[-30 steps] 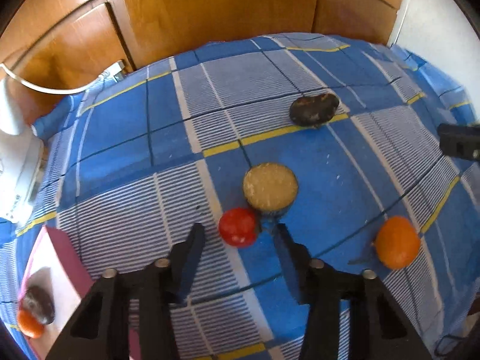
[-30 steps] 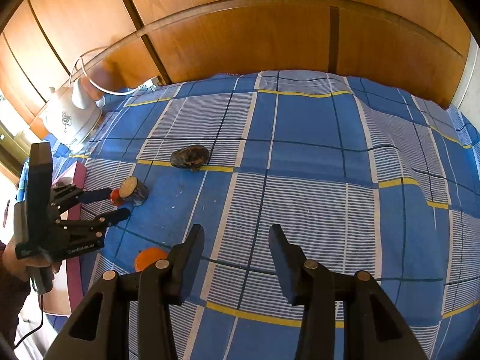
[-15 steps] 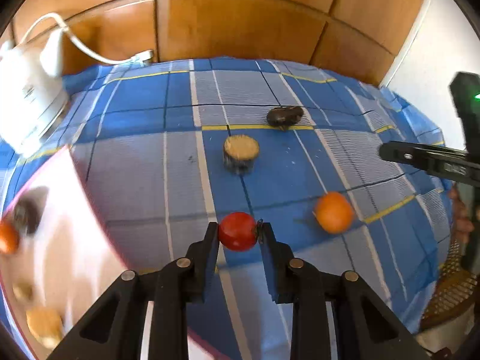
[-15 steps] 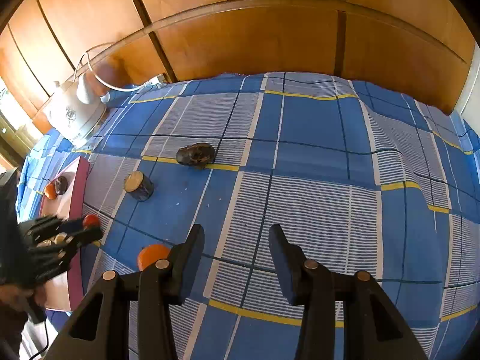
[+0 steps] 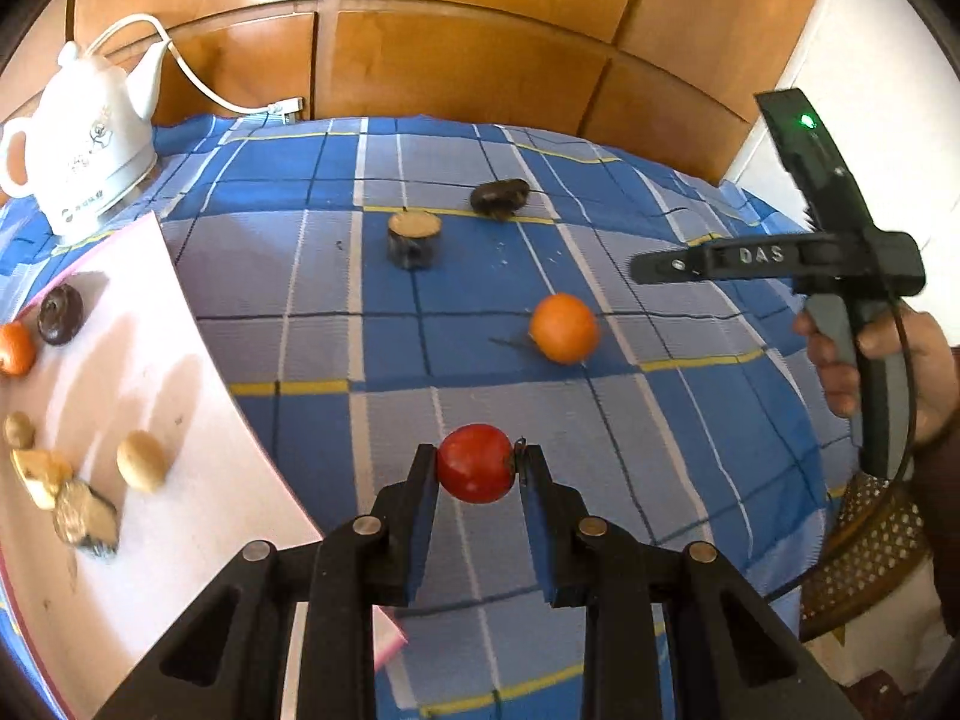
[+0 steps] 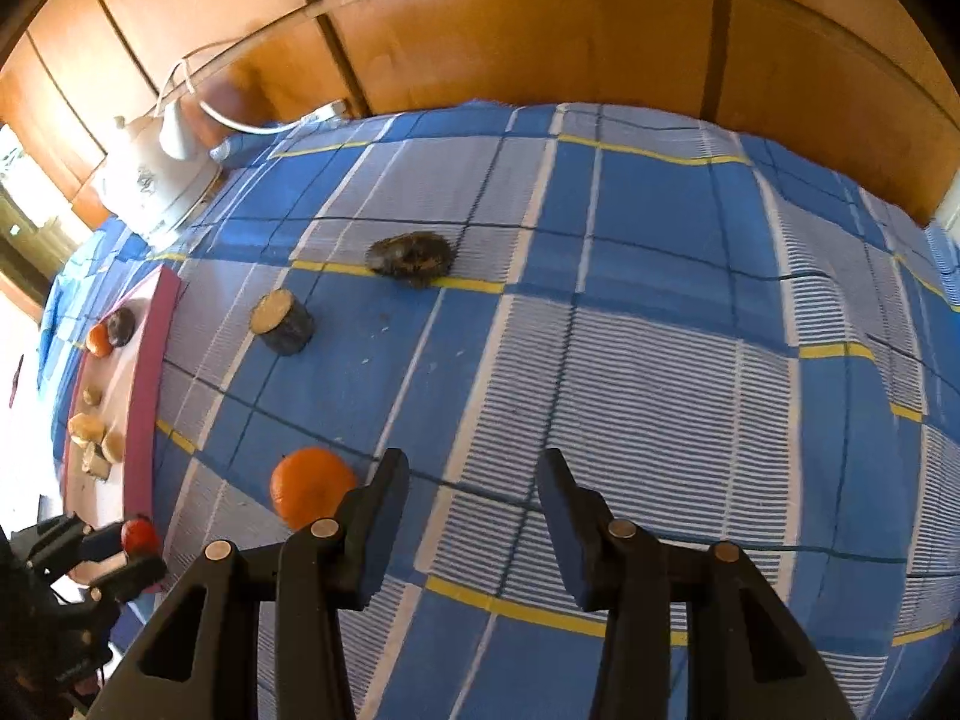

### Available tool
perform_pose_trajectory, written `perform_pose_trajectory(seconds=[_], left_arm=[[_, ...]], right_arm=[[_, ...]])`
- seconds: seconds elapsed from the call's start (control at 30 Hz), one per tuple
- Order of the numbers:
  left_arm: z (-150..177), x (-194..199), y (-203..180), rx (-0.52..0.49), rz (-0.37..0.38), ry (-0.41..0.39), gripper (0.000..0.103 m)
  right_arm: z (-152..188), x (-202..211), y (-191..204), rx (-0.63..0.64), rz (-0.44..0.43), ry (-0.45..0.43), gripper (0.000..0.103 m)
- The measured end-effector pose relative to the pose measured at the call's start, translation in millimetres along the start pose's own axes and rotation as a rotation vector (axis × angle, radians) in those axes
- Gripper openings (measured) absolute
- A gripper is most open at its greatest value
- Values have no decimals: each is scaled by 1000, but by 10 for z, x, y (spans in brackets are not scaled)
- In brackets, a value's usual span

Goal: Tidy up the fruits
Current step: 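Lift the tomato with the left gripper toward the tray while the right gripper nears the other orange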

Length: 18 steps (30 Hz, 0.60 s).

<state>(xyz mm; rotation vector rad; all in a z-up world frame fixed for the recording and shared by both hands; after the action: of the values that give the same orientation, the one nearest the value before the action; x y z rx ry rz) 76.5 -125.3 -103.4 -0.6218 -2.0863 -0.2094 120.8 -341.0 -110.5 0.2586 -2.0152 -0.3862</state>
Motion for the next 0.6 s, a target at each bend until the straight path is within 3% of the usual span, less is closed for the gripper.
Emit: perform_pose_trajectory(seconds=[0.07, 0.17, 0.4, 0.43, 0.47, 0.5, 0.6], left_arm=[[45, 38, -31, -3, 5, -3, 28], [86, 97, -55, 0, 9, -15, 28], [125, 246, -24, 18, 7, -50, 28], [125, 277, -4, 25, 5, -58, 28], [122, 295, 14, 30, 4, -63, 28], [118, 320, 36, 35, 2, -69, 28], [122, 387, 128, 60, -11, -85, 28]], right_arm=[[-4, -8, 122, 22, -83, -2, 47], [9, -45, 340, 84, -154, -4, 60], [140, -426, 562, 210, -84, 89, 63], [157, -466, 546, 223, -60, 100, 62], [191, -510, 545, 242, -52, 116, 48], [204, -504, 546, 250, -54, 119, 40], [230, -491, 572, 280, -34, 114, 40]])
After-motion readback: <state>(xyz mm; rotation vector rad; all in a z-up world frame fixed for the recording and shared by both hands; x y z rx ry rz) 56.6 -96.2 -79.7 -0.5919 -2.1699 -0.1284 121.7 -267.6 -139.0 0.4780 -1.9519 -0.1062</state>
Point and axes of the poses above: each gripper's, at about its wrist camera, not at the fingertips, and x roughly against the way its jaws point, y to its left, z to its underside, the point moved 6 cm from there along -x, roughly the way its jaws point, and after that the axes turned 10 degrees about -z, right-handed, at the moved point
